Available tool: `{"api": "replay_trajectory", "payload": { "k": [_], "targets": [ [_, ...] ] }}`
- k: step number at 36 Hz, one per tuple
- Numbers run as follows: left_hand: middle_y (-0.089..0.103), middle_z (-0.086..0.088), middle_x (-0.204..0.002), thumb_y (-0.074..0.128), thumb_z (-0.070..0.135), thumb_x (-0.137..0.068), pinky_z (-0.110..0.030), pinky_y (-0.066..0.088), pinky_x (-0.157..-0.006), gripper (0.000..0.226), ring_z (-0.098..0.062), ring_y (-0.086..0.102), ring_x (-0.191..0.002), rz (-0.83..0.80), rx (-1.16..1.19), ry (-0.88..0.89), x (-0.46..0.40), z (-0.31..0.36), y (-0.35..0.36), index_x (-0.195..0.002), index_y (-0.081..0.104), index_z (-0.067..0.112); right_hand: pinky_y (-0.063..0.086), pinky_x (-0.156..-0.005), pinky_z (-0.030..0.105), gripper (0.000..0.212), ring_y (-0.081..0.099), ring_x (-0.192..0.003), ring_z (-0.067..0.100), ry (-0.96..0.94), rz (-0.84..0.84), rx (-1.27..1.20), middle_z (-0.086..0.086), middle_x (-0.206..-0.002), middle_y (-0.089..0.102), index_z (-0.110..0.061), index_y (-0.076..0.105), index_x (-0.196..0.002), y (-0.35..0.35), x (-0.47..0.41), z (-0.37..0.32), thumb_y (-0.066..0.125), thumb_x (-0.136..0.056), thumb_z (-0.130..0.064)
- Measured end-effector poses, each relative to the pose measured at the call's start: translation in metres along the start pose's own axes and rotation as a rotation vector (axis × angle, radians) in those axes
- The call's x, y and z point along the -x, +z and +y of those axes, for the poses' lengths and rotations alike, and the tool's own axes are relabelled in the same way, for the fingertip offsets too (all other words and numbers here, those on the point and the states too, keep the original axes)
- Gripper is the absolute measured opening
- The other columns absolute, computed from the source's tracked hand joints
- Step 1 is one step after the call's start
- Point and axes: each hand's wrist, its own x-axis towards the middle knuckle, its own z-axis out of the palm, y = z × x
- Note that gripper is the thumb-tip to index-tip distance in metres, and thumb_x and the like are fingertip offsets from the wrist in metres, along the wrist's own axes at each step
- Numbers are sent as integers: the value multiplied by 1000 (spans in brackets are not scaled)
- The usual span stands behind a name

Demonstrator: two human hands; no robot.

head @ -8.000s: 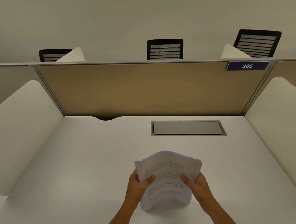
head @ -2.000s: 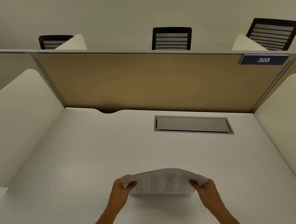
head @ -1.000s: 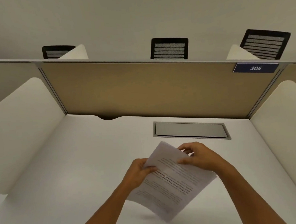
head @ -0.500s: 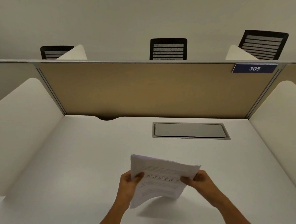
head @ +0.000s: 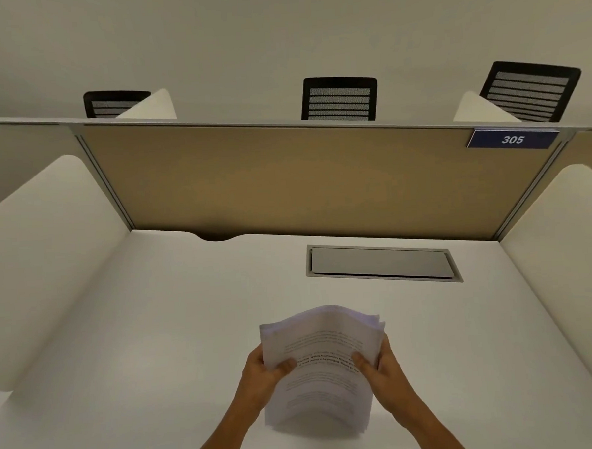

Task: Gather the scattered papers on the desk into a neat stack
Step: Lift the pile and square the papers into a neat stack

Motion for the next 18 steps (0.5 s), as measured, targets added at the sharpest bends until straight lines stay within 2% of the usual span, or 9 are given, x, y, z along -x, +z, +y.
{"api": "replay_trajectory", "payload": {
  "k": [4,7,9,12,18],
  "targets": [
    [77,1,-99,85,36,-64,-34,62,-74,41,-18,74,-90,6,20,-10,1,1,-4,-102,73,28,60,-74,21,31,68,-101,3,-26,44,12,-3,-115,64,-34,45,-119,-2,-2,4,64,-94,-30],
    [78,0,-100,87,39,-61,-28,60,-72,44,-19,74,-92,-19,35,-3,4,3,-7,-101,75,27,59,-77,20,24,68,-105,7,-37,47,30,-14,-110,69,-33,53,-119,-3,0,11,61,-96,-31],
    [77,-2,-103,88,38,-61,-29,60,-74,46,-18,73,-94,-64,38,18,6,5,-8,-104,75,27,59,-79,20,24,69,-104,6,-54,20,33,-14,-112,72,-33,58,-121,-3,1,15,61,-97,-31],
    [77,-3,-106,86,32,-67,-31,61,-77,43,-18,73,-97,-120,18,40,9,9,-6,-108,74,28,60,-77,22,19,72,-100,12,-27,28,53,-10,-106,76,-34,66,-113,-2,3,16,65,-96,-26],
    [77,-3,-106,87,28,-68,-27,59,-77,41,-17,73,-98,-97,30,47,9,13,-6,-107,74,26,60,-79,24,37,69,-102,7,-81,73,4,-14,-108,71,-36,50,-125,-4,0,8,64,-96,-21]
  ]
}}
